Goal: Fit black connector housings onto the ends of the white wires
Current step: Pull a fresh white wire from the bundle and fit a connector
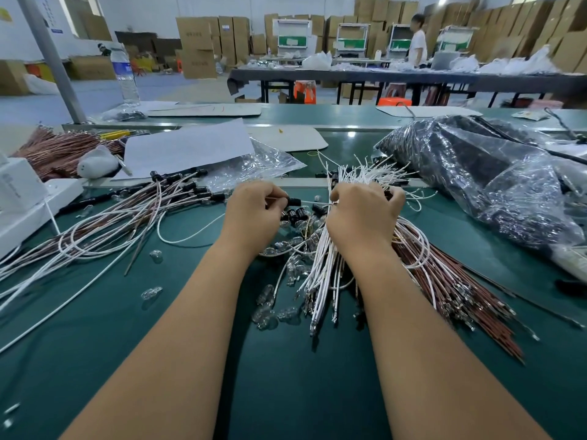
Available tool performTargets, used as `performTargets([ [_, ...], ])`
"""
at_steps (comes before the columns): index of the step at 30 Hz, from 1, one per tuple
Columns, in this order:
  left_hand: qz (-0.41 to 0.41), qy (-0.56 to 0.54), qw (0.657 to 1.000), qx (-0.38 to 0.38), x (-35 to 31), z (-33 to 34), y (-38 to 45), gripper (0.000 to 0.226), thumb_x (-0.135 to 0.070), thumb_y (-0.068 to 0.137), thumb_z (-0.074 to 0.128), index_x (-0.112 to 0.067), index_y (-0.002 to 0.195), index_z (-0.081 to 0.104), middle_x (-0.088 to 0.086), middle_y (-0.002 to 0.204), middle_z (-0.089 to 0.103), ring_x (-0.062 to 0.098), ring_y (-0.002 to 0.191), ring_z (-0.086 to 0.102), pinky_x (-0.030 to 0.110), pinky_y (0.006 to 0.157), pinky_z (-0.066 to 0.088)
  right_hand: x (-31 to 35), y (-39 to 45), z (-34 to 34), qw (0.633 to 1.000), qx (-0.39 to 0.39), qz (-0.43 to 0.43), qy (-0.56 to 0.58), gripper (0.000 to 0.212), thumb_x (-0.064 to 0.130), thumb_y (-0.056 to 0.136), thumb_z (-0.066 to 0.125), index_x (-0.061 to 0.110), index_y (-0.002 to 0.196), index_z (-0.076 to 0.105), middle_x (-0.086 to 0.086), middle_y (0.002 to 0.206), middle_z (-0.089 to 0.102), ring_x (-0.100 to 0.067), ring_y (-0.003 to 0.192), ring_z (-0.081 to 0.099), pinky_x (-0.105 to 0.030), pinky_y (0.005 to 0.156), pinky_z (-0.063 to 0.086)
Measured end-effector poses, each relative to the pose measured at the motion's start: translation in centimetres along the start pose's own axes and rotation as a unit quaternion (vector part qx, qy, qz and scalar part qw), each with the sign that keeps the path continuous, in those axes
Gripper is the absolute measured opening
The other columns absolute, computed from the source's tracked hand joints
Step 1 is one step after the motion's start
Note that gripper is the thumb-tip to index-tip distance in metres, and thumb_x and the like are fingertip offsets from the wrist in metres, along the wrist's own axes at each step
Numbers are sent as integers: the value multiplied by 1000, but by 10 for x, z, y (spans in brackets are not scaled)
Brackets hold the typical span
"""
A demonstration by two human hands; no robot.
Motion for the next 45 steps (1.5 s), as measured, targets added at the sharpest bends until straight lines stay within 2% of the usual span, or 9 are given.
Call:
performTargets([
  [2,-25,-28,999,-6,6,-4,1,9,-10,90,63,-10,94,71,0,84,65,-3,60,50,5,57,36,-2,1,0,999,9,17,41,23,14,89,53,26,104,67,5,99,66,-21,107,53,-47,106,21],
  [5,-57,-71,996,-12,15,-8,3,7,-14,91,63,-15,93,70,-9,75,61,-6,51,47,9,53,35,3,2,0,995,-13,-3,95,21,13,92,54,23,105,68,4,97,69,-18,99,56,-36,99,27],
  [10,-109,-150,982,-21,25,-12,4,12,-18,91,64,-25,83,67,-11,69,59,-1,57,49,13,58,41,4,3,-3,965,-27,-15,261,16,12,91,62,13,104,72,-1,94,72,-18,89,64,-34,90,47],
  [14,-129,-189,973,-14,29,-14,3,18,-17,91,64,-30,79,65,-3,78,63,11,73,56,14,66,46,6,3,-2,922,-19,2,386,16,8,91,63,12,103,73,3,86,71,-8,76,65,-14,69,51],
  [20,-132,-207,969,4,26,-12,1,16,-17,93,62,-28,82,65,3,79,63,17,70,53,22,59,47,4,3,-3,848,-40,55,526,14,7,86,70,21,85,72,8,76,69,-6,73,65,-16,72,52],
  [27,-69,-192,979,1,4,-2,1,19,-13,94,60,-28,82,63,3,77,68,11,68,58,15,60,48,8,0,-1,881,-45,40,470,4,15,89,68,17,86,69,3,75,67,-19,75,65,-41,74,56],
  [31,-43,-170,984,3,-3,3,0,9,-11,94,59,-17,89,65,4,79,68,9,68,59,21,65,50,10,1,1,891,-38,26,453,4,14,89,67,17,88,70,3,77,67,-18,75,65,-41,74,56],
  [38,-60,-182,981,-19,3,-1,1,8,-9,94,58,-8,96,66,-5,71,63,-8,54,54,6,53,39,13,2,4,886,-13,-3,464,10,8,86,69,12,95,74,4,80,70,-9,71,64,-25,73,54],
  [45,7,-101,994,-39,-6,-1,-2,6,-8,92,60,-12,90,65,-11,67,58,-3,55,50,9,55,38,13,1,2,903,-45,-16,427,7,14,90,65,14,84,69,4,69,64,-15,64,59,-41,66,54],
])
Point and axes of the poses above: each hand's wrist, its own y-axis towards the middle knuckle, its own z-axis out of the palm, x = y × z, the point moved 4 cm from there along y, towards the middle knuckle
